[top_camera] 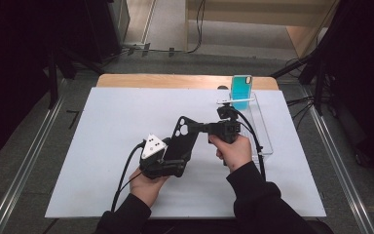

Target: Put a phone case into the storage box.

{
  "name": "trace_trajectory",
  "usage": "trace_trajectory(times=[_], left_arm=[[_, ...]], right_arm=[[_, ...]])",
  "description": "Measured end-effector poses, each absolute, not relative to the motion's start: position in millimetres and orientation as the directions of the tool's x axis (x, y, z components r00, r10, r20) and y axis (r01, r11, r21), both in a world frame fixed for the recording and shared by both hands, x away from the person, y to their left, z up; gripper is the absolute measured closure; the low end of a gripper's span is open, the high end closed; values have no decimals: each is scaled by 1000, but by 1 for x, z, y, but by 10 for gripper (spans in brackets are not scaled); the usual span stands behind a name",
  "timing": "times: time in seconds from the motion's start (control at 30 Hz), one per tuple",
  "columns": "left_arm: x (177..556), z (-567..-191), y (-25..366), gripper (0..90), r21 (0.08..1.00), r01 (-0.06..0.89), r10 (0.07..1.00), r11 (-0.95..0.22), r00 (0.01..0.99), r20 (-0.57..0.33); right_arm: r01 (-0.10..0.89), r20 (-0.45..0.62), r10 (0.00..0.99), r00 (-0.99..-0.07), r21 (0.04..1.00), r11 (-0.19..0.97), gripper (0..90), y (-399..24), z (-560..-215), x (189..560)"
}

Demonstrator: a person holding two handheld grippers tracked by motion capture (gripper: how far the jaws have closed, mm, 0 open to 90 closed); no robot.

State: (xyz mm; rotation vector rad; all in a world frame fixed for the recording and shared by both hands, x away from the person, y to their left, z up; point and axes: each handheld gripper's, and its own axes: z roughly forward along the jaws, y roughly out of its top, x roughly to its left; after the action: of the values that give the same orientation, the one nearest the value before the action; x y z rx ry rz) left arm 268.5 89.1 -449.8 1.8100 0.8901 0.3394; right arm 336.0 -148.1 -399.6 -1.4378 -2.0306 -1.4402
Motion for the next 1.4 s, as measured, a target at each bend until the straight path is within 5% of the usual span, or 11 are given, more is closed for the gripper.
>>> trace_trajectory(times=[0.57, 1.4], left_arm=[[271, -436, 92, 142, 865, 456, 645, -212, 730, -227], [297, -409, 127, 242, 732, 593, 575, -336, 745, -339]], right_arm=[[800, 643, 571, -510, 599, 39, 774, -153, -389, 331], [602, 355, 624, -696, 763, 238, 773, -156, -381, 313]])
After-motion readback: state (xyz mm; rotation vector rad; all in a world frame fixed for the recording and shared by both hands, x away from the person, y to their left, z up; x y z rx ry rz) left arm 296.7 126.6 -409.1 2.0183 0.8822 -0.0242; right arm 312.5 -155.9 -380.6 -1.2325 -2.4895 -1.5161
